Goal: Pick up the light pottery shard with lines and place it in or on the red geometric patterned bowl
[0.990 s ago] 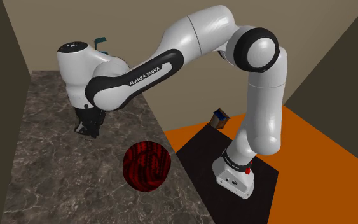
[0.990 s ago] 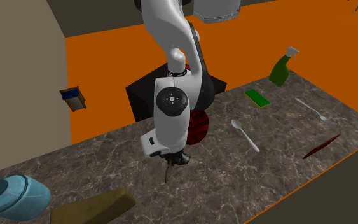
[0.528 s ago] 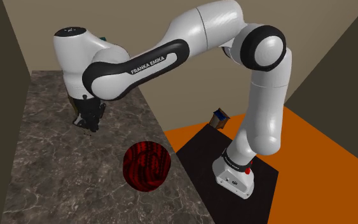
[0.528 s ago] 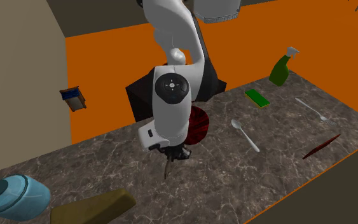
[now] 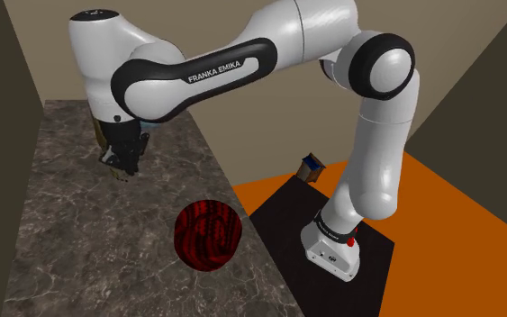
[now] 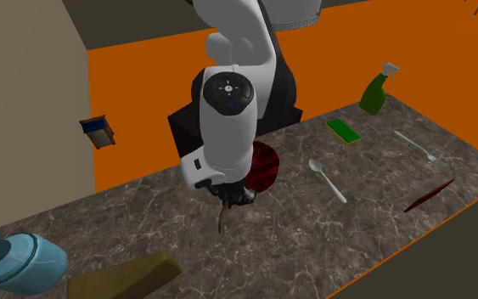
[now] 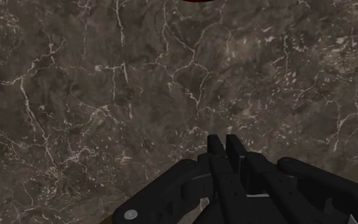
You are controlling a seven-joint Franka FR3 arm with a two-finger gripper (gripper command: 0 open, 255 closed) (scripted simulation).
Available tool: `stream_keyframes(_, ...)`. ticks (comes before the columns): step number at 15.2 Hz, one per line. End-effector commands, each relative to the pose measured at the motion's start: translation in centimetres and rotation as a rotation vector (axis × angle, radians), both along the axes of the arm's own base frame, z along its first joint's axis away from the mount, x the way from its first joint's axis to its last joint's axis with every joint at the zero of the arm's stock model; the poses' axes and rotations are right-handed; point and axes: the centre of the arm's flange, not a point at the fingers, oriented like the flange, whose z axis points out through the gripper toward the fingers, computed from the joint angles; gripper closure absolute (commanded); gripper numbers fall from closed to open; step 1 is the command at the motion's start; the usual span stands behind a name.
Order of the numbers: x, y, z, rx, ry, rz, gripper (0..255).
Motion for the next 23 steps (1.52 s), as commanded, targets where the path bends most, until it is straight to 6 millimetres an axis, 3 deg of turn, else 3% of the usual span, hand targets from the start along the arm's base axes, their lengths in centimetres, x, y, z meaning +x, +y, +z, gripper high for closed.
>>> stream_keyframes(1, 0.0, 0.0, 1.0, 0.000, 0.000, 0.000, 255)
stream_keyframes(7, 0.0, 0.0, 3.8, 0.000, 0.000, 0.000, 255)
stream_keyframes(23, -19.5, -8.0, 5.0, 0.000, 0.000, 0.000, 255)
